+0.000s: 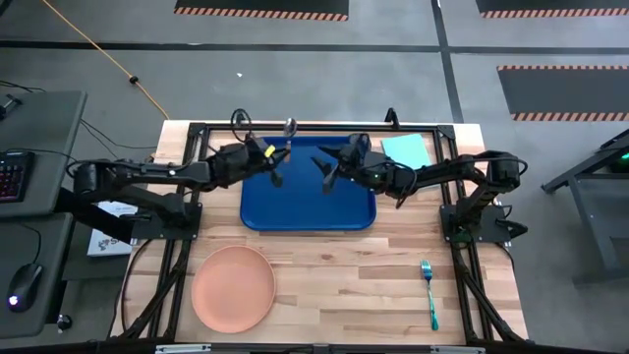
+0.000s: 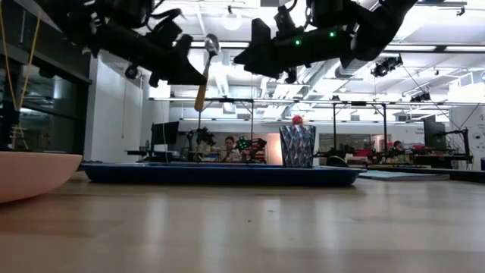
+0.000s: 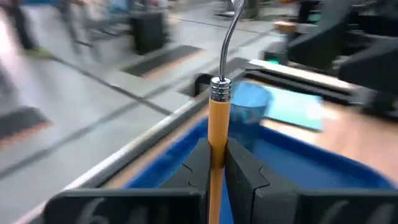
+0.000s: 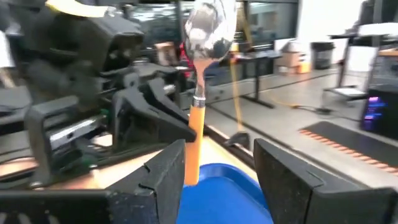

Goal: Pick and place plate/cup/fork/spoon on tray
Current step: Put the spoon to the left of the blue serving tray

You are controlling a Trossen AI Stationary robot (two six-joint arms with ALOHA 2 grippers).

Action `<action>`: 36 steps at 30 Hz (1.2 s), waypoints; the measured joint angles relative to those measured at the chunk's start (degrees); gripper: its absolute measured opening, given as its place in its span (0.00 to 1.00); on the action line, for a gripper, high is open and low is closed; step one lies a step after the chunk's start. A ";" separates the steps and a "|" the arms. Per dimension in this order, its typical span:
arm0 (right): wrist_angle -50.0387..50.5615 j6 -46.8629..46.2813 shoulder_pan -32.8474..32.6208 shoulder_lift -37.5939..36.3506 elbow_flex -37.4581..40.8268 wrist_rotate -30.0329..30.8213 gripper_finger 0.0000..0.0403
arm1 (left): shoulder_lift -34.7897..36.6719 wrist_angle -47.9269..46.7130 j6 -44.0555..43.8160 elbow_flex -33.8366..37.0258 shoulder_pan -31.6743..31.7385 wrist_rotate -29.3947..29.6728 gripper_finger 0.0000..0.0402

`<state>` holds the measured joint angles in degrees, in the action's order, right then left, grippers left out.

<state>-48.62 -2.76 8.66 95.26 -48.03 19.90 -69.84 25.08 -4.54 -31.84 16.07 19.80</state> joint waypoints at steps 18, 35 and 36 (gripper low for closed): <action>0.15 -2.16 -2.42 0.00 -1.88 7.70 0.45 | -20.39 11.00 23.74 -11.56 -14.73 30.75 0.04; -0.15 -4.77 -2.45 -0.02 -1.88 6.80 0.17 | -21.45 15.85 27.13 -11.67 -17.15 30.67 0.04; -0.22 -4.76 -2.44 -0.02 -1.88 6.69 0.11 | -21.45 15.85 27.13 -11.67 -17.15 30.57 0.04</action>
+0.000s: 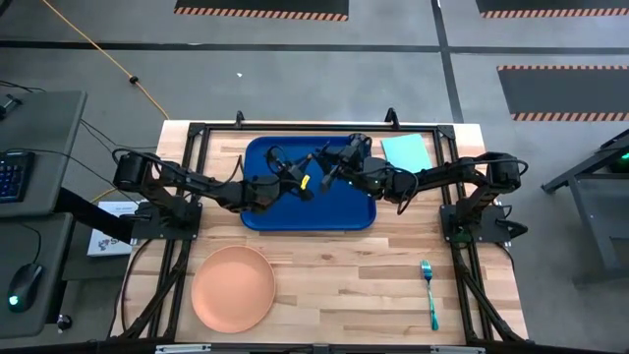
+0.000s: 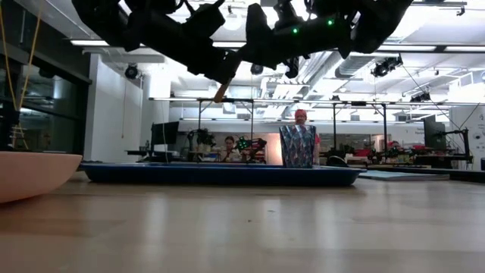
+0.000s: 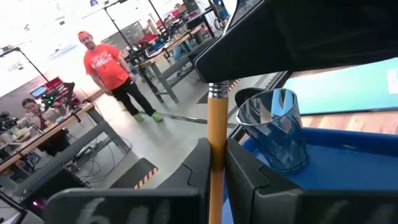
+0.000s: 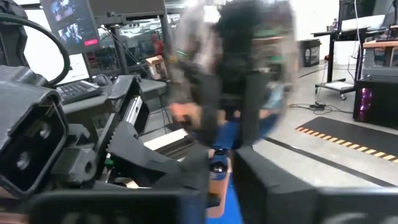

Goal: Pick and place plate/cup/fork/spoon on tray
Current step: Put the spoon to the left of the blue serving tray

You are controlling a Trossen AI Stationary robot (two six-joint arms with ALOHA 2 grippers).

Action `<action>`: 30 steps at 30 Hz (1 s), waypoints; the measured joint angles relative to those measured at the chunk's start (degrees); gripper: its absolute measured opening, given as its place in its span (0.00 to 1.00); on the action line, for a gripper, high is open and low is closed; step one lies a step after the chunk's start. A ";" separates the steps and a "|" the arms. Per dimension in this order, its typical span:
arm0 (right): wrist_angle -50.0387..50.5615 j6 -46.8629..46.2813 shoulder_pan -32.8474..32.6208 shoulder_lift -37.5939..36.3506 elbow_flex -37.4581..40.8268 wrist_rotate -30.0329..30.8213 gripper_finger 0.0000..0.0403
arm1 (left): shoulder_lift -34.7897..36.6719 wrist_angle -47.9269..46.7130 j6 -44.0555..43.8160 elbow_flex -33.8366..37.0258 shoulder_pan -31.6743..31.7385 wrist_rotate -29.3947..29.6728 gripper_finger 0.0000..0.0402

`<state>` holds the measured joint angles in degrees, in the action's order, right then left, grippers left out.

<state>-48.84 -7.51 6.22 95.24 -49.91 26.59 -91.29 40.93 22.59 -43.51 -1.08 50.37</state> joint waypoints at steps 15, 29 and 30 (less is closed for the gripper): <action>1.80 5.61 0.78 -0.11 0.04 3.33 0.01 | 4.76 -13.17 -5.48 -0.04 -0.06 -4.34 0.28; 17.68 10.27 5.95 -5.17 0.07 -34.68 0.01 | 23.82 -22.90 -19.75 7.36 6.10 -32.98 0.33; 19.39 11.08 5.90 -5.79 0.07 -36.91 0.01 | 24.22 -20.89 -20.67 8.78 7.19 -35.39 0.33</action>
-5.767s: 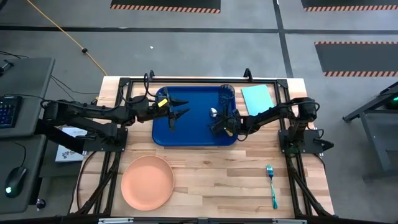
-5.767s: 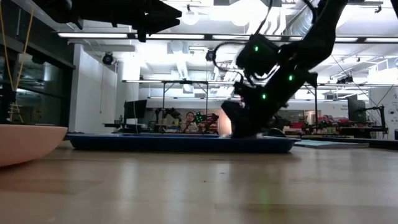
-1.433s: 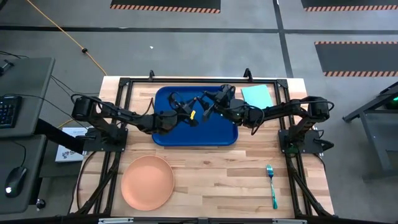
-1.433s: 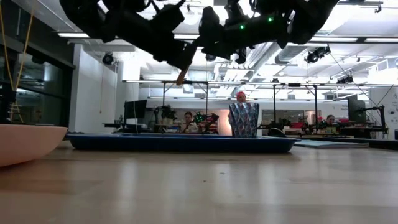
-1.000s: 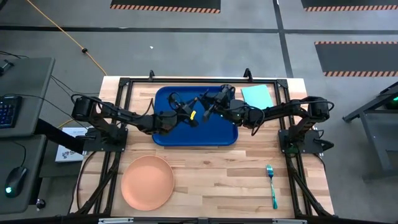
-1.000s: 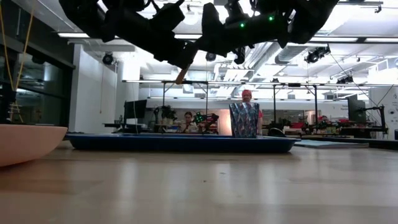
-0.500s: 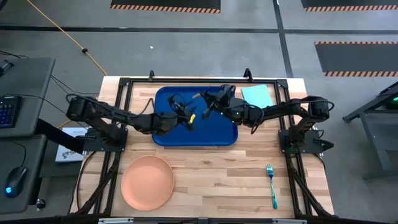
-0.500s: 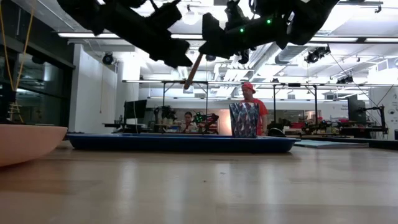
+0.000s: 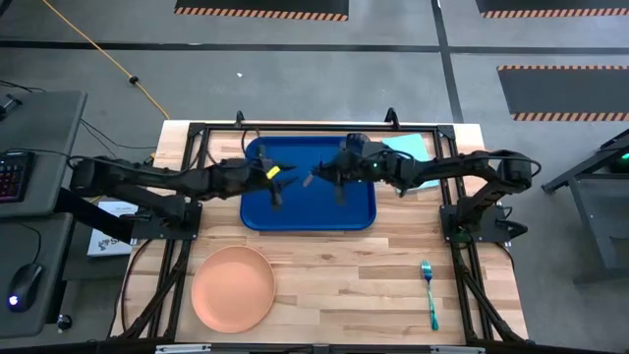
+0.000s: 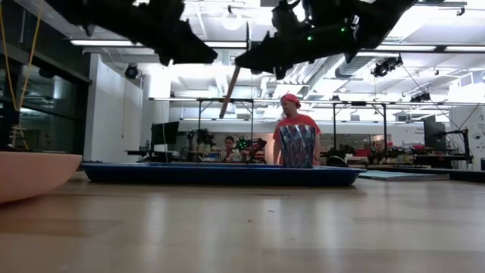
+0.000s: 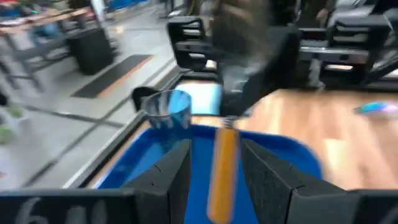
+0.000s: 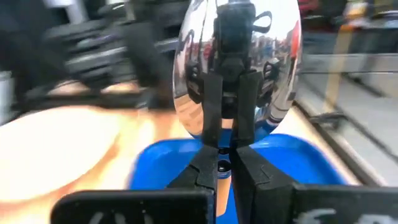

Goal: Pick and place plate/cup/fork/spoon on tray
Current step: Put the spoon to the left of the blue serving tray

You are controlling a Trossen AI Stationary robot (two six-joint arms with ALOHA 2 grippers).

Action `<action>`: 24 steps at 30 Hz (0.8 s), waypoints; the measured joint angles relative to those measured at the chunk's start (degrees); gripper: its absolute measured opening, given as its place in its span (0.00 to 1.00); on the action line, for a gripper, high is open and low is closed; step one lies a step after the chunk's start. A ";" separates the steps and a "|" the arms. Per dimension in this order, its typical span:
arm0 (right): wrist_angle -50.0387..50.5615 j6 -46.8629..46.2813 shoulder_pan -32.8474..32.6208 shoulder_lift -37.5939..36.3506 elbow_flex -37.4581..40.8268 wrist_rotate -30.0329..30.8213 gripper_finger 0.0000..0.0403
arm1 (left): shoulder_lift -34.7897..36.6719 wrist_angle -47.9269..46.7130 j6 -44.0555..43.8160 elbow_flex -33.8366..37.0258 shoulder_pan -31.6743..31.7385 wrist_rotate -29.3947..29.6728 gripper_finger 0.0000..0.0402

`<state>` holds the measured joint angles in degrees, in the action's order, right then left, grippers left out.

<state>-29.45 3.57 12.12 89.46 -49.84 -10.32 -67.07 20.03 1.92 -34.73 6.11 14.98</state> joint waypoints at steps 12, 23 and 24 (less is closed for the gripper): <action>-1.71 4.44 -2.79 -0.64 0.00 -14.25 0.01 | -8.18 13.88 -11.49 2.71 9.15 -39.58 0.33; -2.99 4.66 -3.24 -0.64 0.00 -20.24 0.01 | -16.75 17.66 -15.23 -1.49 8.88 -53.56 0.33; -2.99 4.61 -3.18 -0.64 0.00 -20.19 0.01 | -17.29 17.64 -15.45 -1.95 8.44 -54.66 0.33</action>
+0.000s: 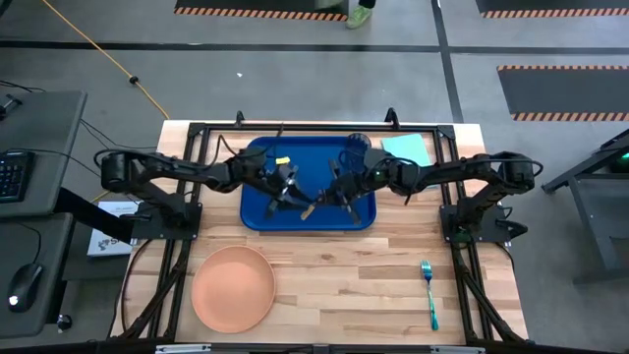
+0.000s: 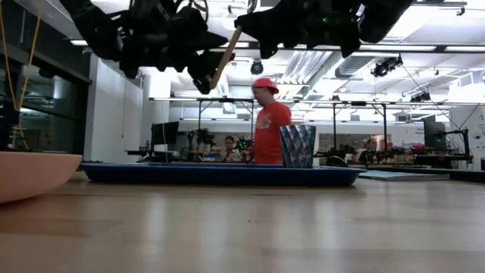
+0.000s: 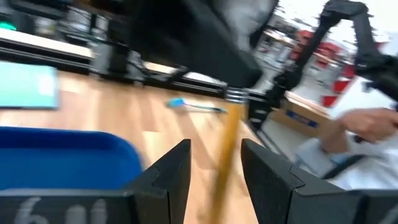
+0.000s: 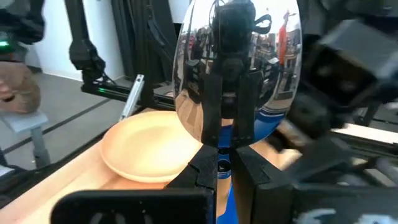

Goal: Pick and place plate/cup/fork/spoon on tray
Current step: Put the spoon to the left of the blue serving tray

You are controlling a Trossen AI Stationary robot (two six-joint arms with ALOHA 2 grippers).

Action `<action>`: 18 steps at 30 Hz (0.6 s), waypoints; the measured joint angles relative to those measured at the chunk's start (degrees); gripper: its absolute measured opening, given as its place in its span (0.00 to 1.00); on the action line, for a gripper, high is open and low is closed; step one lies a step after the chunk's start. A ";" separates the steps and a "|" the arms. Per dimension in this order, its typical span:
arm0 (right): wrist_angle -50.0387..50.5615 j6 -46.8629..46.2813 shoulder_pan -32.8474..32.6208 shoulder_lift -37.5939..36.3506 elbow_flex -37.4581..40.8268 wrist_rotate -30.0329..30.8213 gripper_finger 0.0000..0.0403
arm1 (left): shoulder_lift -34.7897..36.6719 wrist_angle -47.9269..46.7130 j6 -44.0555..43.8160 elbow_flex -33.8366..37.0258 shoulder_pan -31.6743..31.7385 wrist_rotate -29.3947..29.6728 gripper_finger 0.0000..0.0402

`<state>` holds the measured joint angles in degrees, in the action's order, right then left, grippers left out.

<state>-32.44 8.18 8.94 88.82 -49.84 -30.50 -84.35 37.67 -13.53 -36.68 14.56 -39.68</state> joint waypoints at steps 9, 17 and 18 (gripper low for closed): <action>-1.98 0.84 -0.72 0.00 0.00 -0.52 0.01 | -3.00 -0.04 0.11 -1.82 -2.72 -4.76 0.33; -1.05 0.90 -0.91 0.00 -0.02 0.02 0.02 | -3.02 -0.20 1.87 -1.82 -1.08 -5.37 0.24; -0.70 0.90 -0.89 0.00 -0.02 0.02 0.03 | -3.02 -0.26 2.19 -1.82 -0.81 -5.46 0.21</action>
<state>-33.13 9.08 8.05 88.82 -49.87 -30.48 -87.37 37.41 -11.34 -38.50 13.75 -45.15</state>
